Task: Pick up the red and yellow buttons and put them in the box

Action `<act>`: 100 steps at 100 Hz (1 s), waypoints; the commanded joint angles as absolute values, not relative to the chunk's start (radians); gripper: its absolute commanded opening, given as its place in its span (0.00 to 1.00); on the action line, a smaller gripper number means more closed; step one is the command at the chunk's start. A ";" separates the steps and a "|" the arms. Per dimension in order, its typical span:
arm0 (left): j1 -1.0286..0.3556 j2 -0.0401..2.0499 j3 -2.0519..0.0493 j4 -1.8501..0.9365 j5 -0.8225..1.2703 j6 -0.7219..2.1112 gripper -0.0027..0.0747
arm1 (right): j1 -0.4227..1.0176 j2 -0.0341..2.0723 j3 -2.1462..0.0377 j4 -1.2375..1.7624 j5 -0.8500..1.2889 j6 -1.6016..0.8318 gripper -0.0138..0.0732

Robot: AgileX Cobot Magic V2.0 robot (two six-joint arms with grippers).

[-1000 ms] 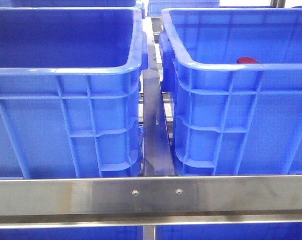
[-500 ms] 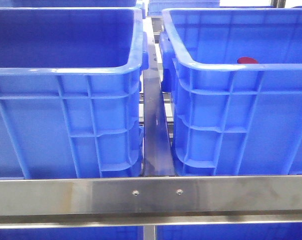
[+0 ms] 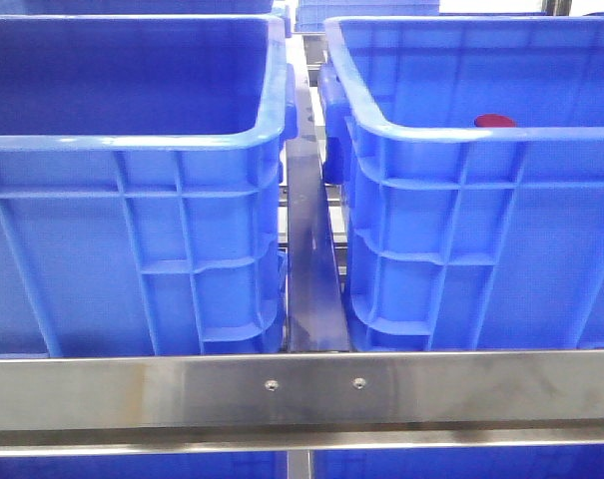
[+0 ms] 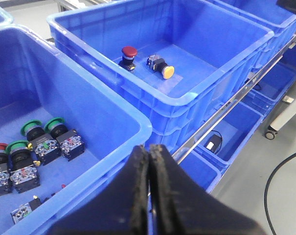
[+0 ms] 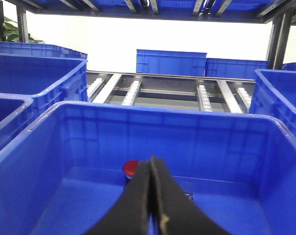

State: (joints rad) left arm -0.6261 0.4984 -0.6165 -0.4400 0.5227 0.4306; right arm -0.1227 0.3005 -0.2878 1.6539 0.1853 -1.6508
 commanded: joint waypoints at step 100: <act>-0.490 0.412 -0.504 -0.177 0.190 0.321 0.01 | -0.129 0.304 -0.314 1.658 0.203 -1.659 0.09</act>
